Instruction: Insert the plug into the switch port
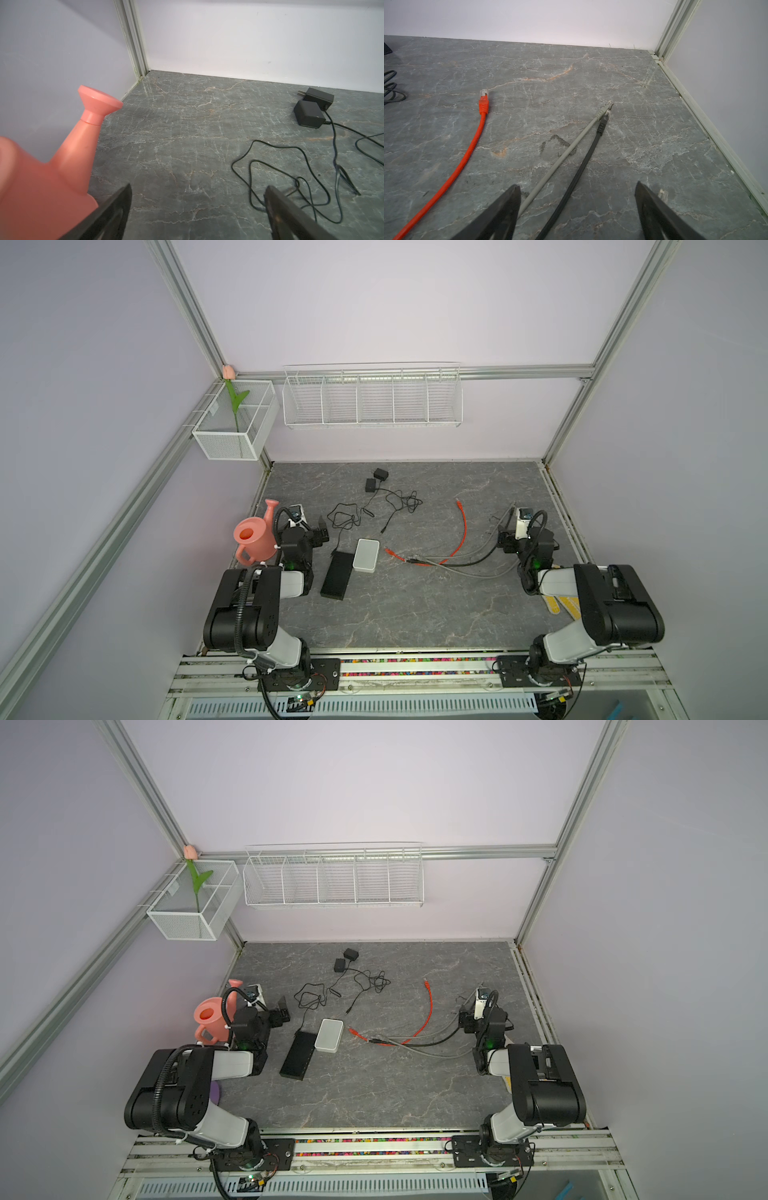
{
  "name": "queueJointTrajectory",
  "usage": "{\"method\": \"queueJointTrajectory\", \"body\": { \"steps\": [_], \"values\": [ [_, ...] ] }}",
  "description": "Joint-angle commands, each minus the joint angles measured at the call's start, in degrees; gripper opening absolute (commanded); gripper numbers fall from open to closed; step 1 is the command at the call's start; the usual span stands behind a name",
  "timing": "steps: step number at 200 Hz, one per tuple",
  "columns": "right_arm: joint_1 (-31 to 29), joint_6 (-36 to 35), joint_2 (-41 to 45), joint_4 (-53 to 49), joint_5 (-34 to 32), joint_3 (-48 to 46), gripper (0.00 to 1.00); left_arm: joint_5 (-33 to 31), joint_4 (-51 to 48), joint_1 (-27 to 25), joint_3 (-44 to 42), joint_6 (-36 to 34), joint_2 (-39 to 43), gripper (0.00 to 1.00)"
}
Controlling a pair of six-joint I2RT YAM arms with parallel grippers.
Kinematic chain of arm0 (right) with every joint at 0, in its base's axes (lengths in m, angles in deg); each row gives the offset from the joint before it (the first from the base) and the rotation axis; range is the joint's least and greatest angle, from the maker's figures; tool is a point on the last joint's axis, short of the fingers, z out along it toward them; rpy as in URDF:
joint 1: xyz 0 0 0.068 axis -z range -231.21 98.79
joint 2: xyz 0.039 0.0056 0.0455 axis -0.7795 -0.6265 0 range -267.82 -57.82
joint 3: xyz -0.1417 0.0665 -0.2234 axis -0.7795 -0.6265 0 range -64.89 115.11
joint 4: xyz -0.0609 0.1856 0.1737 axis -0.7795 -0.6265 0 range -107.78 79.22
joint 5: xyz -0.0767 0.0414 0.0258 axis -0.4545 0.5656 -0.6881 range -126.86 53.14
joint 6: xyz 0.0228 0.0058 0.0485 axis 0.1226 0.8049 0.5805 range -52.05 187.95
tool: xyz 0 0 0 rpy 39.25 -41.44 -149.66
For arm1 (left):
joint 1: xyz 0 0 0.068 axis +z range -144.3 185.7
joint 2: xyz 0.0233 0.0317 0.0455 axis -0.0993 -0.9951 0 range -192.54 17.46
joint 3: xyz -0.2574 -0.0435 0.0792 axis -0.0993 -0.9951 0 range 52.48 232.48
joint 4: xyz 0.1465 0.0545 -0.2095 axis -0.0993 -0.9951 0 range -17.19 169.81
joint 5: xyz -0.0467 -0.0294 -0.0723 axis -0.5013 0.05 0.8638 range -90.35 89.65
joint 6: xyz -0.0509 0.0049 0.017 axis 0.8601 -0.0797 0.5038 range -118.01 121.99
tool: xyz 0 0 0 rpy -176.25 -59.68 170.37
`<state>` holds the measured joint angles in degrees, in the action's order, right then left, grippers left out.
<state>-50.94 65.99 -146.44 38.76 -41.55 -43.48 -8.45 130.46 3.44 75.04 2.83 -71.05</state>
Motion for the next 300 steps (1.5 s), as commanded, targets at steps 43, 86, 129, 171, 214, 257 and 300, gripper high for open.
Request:
{"method": "queueJointTrajectory", "body": {
  "steps": [43, 86, 129, 171, 214, 257, 300],
  "values": [
    [-0.24, -0.07, 0.64, 0.46, 0.04, 0.76, 0.89, -0.91, 0.48, 0.17, 0.20, 0.12, -0.39, 0.99],
    [-1.80, -3.58, 8.50, -13.95, 3.74, 4.97, 0.89, -1.19, -1.13, 0.27, 0.74, 0.27, -0.11, 0.99],
    [-9.24, -3.31, 11.86, -63.30, 0.91, 40.17, 0.89, -15.14, -13.12, -6.28, 1.61, -1.73, 13.29, 0.99],
    [-5.82, 30.37, 1.08, -87.57, 14.78, 58.25, 0.89, -19.24, -63.37, -7.05, 24.14, 18.50, 23.09, 0.99],
    [-13.94, 32.97, 2.10, -76.67, 19.60, 51.83, 0.90, -5.84, -82.31, -7.05, 37.14, 24.81, 19.14, 0.95],
    [-23.35, 28.10, 2.61, -77.27, 17.37, 52.78, 0.92, 6.97, -76.78, -7.14, 33.83, 29.34, 9.30, 0.86],
    [-32.73, 26.24, 10.84, -69.74, 10.33, 39.98, 0.88, 10.83, -75.19, -7.34, 35.53, 28.39, -0.42, 0.79]
  ]
}}
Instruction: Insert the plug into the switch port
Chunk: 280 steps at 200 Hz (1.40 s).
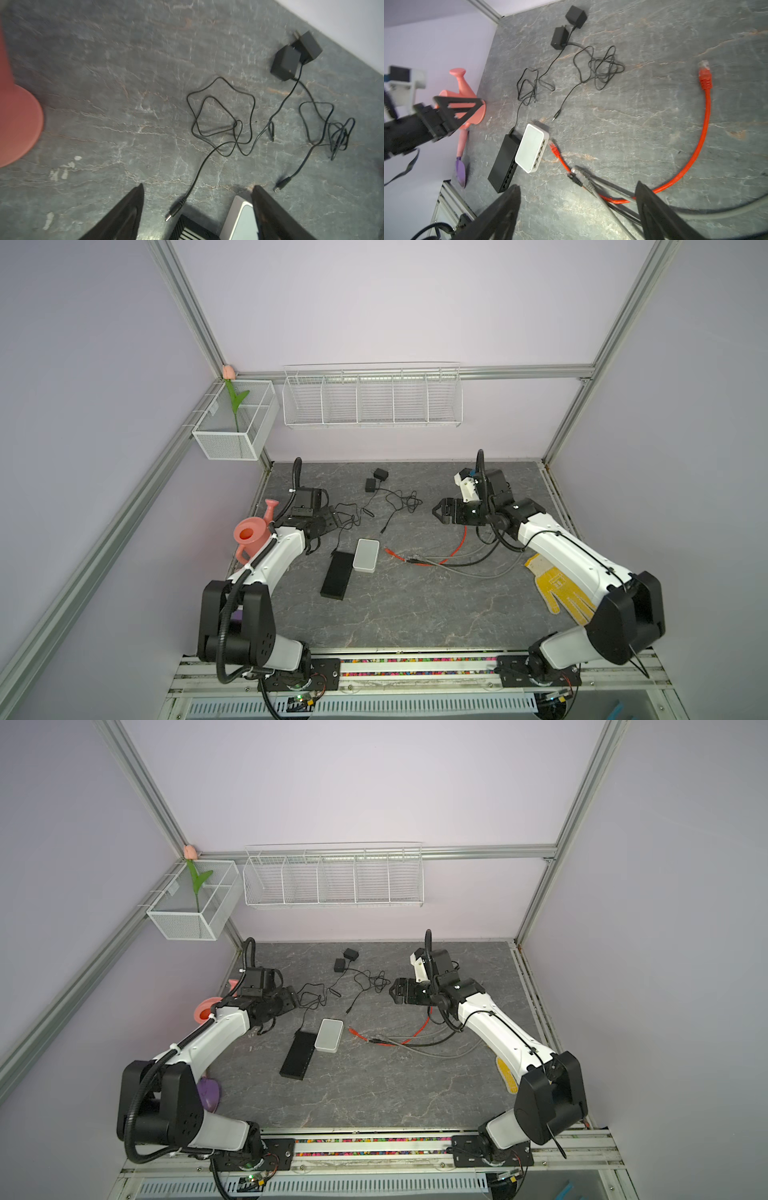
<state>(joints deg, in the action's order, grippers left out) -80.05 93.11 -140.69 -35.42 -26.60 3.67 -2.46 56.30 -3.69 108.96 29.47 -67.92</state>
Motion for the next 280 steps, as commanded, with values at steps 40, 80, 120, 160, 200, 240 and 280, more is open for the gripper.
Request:
{"method": "queueJointTrajectory", "body": {
  "steps": [40, 80, 120, 160, 200, 240, 280],
  "values": [
    [-9.93, -0.13, 11.53, 10.40, -11.02, -17.84, 0.87, 8.24, 1.61, -1.60, 1.72, 1.08, -14.18, 0.66],
    [-12.65, -1.76, 14.92, 7.37, -15.01, -19.35, 0.87, 7.34, 5.09, -1.95, 2.21, 1.69, -18.37, 0.63],
    [-12.81, -2.40, 18.67, 3.95, -17.40, -19.64, 0.86, 3.47, -2.72, -3.58, 9.61, -0.07, -24.88, 0.47],
    [-12.86, -1.90, 24.30, 3.29, -20.09, -23.02, 0.86, -3.25, -7.91, -6.91, 11.33, -2.62, -27.06, 0.41],
    [-12.89, -2.16, 26.56, 1.68, -21.23, -22.94, 0.85, 0.08, -9.20, -7.11, 12.10, -4.44, -27.53, 0.06],
    [-12.83, -1.27, 31.37, 0.13, -21.54, -23.39, 0.83, 6.71, -5.64, -7.05, 12.95, -6.29, -13.09, 0.00],
    [-12.91, -1.80, 37.98, 1.48, -18.02, -26.07, 0.83, 14.52, -8.10, -7.05, 17.21, -7.59, -6.05, 0.00]
  ]
}}
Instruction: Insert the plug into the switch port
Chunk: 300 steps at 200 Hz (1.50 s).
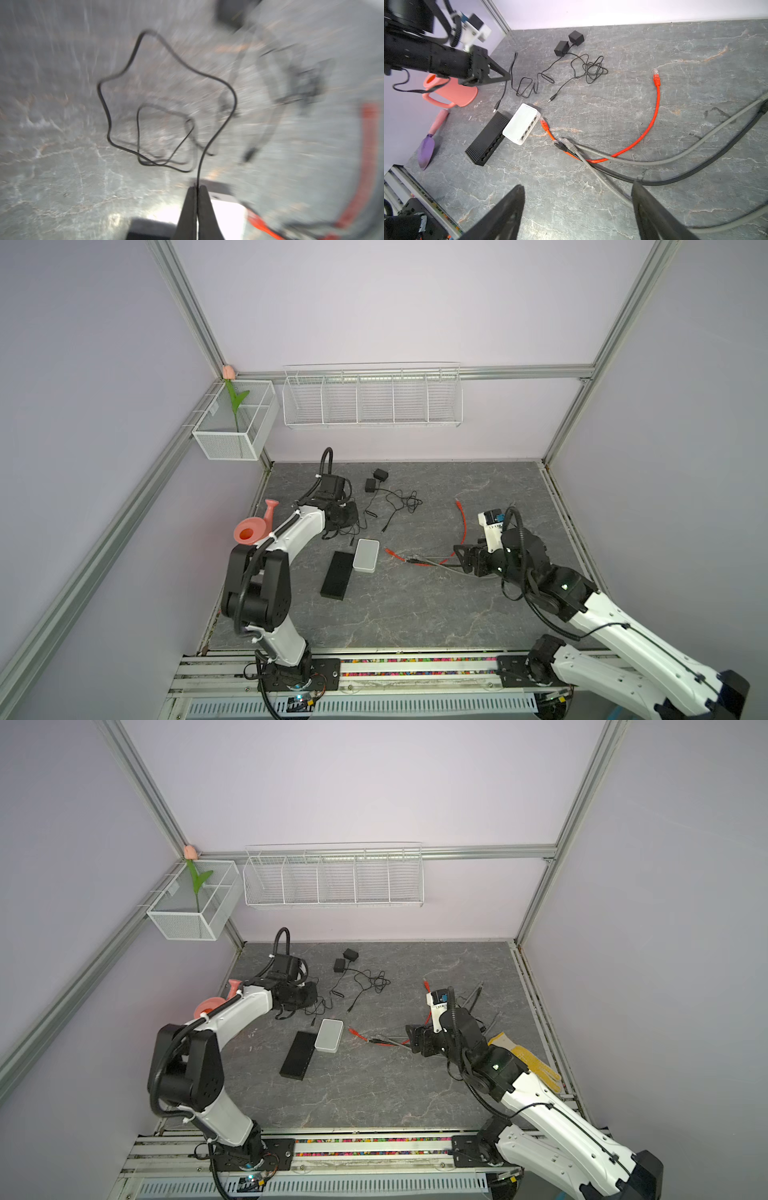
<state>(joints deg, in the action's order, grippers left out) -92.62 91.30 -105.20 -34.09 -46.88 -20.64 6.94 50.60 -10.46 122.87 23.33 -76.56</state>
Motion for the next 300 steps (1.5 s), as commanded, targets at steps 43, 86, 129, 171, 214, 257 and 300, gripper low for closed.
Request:
{"method": "queueJointTrajectory", "body": {
  "steps": [43, 86, 129, 171, 214, 257, 300],
  "values": [
    [-0.35, -3.02, 1.41, 5.98, 19.59, -2.17, 0.92, 10.15, 0.73, -0.62, -0.85, 3.51, 9.59, 0.00],
    [-1.72, -0.84, -5.55, 16.20, 31.93, -2.36, 0.95, 13.11, 9.97, -2.46, -9.95, 11.12, 18.59, 0.00],
    [-5.50, 2.57, -13.36, 22.40, 33.57, -1.16, 0.94, 10.69, 11.93, -5.18, -14.44, 14.54, 24.54, 0.00],
    [-7.72, 4.97, -24.48, 27.01, 29.52, 3.15, 0.83, 9.32, 15.52, -5.97, -18.36, 17.20, 27.69, 0.00],
    [-8.74, 5.03, -35.92, 30.60, 27.80, 11.72, 0.74, 8.98, 17.28, -6.34, -19.75, 18.30, 28.98, 0.00],
    [-8.71, 5.88, -46.66, 31.44, 27.99, 21.14, 0.75, 8.55, 17.73, -6.32, -20.44, 18.56, 29.84, 0.00],
    [-8.86, 9.35, -57.27, 34.57, 35.15, 28.87, 0.48, 8.78, 18.82, -6.33, -21.53, 18.92, 29.79, 0.00]
  ]
}}
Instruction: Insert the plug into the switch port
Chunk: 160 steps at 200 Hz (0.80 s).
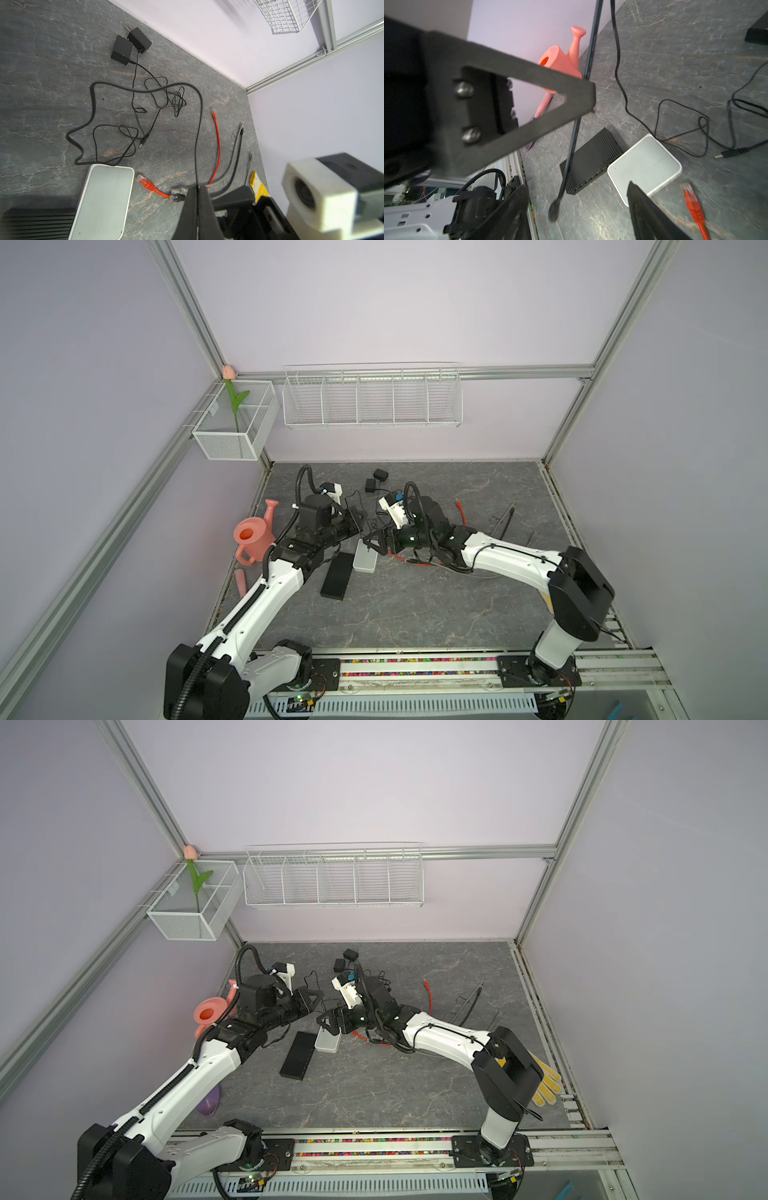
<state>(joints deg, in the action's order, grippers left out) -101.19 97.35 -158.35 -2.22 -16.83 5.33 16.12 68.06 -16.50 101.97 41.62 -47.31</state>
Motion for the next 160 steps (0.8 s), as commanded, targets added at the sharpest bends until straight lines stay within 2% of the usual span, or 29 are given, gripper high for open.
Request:
{"method": "queueJointTrajectory", "body": {
  "steps": [1, 5, 8, 27, 58, 66, 83, 96, 104, 123, 140, 160],
  "values": [
    [-0.30, 3.38, -4.17, 2.70, 5.19, 2.95, 0.43, -0.44, 1.32, -0.26, -0.59, 0.57, 0.54, 0.00],
    [-0.26, 3.49, -4.46, 3.19, 5.40, 2.99, 0.15, -0.49, 1.02, -0.29, -0.47, 0.28, 0.47, 0.00],
    [-0.28, 3.73, -4.49, 3.56, 5.27, 2.79, 0.08, -0.55, 0.79, -0.26, -0.33, 0.12, 0.39, 0.00],
    [-0.52, 5.14, -2.12, 8.98, 1.78, -1.65, 0.07, -1.22, -0.51, -0.28, 0.25, -0.85, 0.51, 0.00],
    [-0.30, 3.21, 0.58, 3.42, 1.06, -0.91, 0.07, -3.34, -1.65, -0.18, 0.39, -1.28, 0.85, 0.00],
    [-0.30, 3.25, 1.05, 3.33, 1.32, -1.18, 0.06, -3.82, -1.27, -0.19, 0.13, -1.06, 0.88, 0.09],
    [-0.23, 3.08, 2.10, 2.83, 1.15, -1.77, 0.07, -5.38, -3.62, -0.21, 1.07, -2.10, 1.26, 0.50],
    [0.20, 2.78, 3.10, 1.90, 0.36, -2.10, 0.07, -8.89, -8.07, -0.21, 2.78, -3.70, 2.13, 0.72],
    [0.80, 2.51, 3.62, 0.39, -0.26, -1.88, 0.07, -12.32, -10.56, -0.21, 3.38, -4.73, 2.97, 0.82],
    [3.20, 1.60, 4.37, -5.50, -0.96, 0.36, 0.06, -17.55, -13.22, 0.22, 1.97, -5.75, 5.55, 0.93],
    [5.60, 0.24, 3.84, -12.05, -0.89, 3.93, 0.07, -19.68, -15.17, 0.43, -0.42, -6.33, 5.71, 0.95],
    [7.83, -1.45, 2.64, -20.53, 0.21, 8.69, 0.06, -18.51, -17.04, 2.65, -3.98, -5.52, 3.25, 0.98]
  ]
}}
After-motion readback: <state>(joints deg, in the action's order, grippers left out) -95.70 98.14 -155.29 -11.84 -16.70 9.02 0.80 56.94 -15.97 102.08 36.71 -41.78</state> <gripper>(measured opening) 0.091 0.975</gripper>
